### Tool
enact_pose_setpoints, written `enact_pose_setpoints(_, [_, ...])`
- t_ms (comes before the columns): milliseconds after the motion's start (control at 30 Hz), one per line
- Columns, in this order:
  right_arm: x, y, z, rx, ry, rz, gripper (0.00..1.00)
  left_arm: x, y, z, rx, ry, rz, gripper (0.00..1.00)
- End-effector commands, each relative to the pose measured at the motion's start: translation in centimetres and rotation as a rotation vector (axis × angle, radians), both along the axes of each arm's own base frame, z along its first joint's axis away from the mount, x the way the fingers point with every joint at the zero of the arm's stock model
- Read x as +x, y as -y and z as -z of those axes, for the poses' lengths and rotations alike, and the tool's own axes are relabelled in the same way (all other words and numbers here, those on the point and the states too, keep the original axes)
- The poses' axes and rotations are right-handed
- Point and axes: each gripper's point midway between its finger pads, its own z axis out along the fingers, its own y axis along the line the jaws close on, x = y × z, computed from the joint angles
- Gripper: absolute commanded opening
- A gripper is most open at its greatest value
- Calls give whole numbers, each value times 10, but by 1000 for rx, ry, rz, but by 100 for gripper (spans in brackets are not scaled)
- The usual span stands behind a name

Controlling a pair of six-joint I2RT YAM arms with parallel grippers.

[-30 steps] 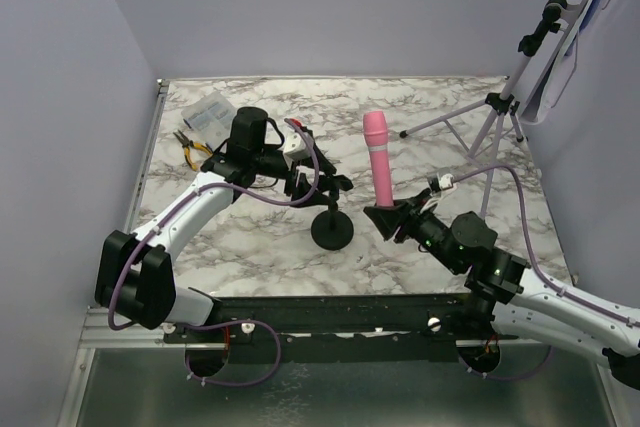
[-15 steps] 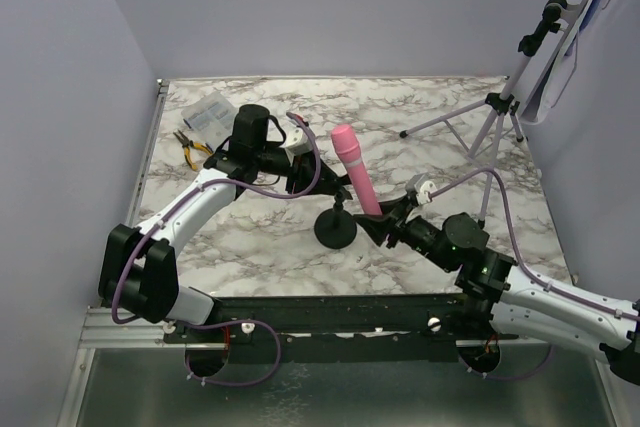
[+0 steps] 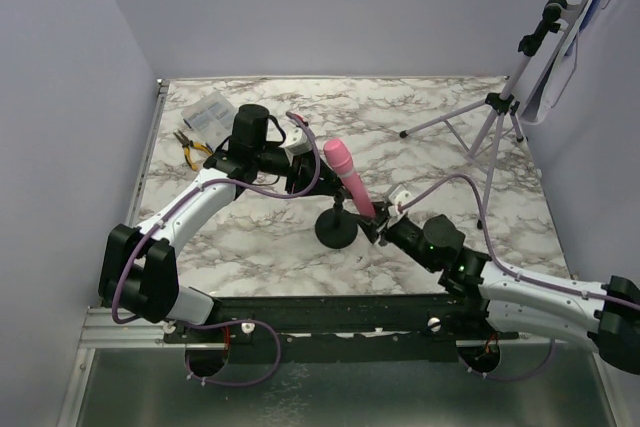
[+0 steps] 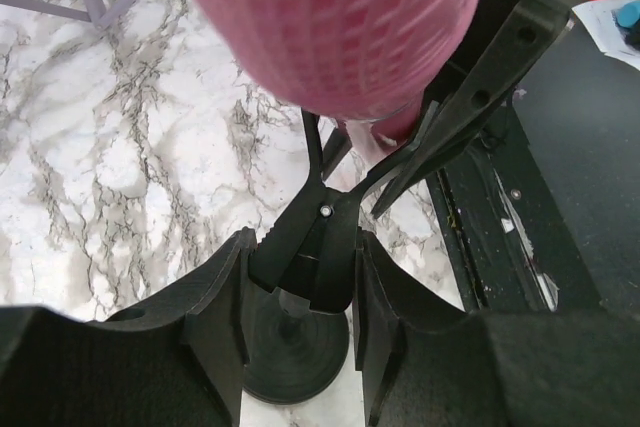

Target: Set up the instrument practice props

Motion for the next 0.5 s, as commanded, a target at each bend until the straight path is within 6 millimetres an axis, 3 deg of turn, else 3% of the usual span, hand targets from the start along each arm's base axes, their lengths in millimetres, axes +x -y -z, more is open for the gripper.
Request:
enact_pose_setpoints(0, [24, -10, -11, -60, 115, 27, 1, 0, 1, -5, -18, 39, 24, 0])
enact_pose_setpoints(100, [37, -18, -4, -119, 120, 33, 1, -1, 0, -6, -18, 39, 21, 0])
enact_pose_setpoints(233, [38, -34, -4, -189, 113, -30, 1, 0, 0, -6, -15, 38, 14, 0])
enact_pose_setpoints(367, [43, -37, -4, -230, 93, -23, 1, 1, -1, -7, -10, 48, -3, 0])
enact_pose_setpoints(400, [43, -36, -4, -229, 82, -18, 2, 3, -1, -7, -4, 52, -18, 9])
enact_pose_setpoints(433, [42, -35, -6, -218, 67, -16, 10, 5, -1, -6, 2, 55, -35, 32])
enact_pose_setpoints(467, [40, -34, -6, -206, 55, -14, 23, 8, -2, -7, 9, 56, -54, 47])
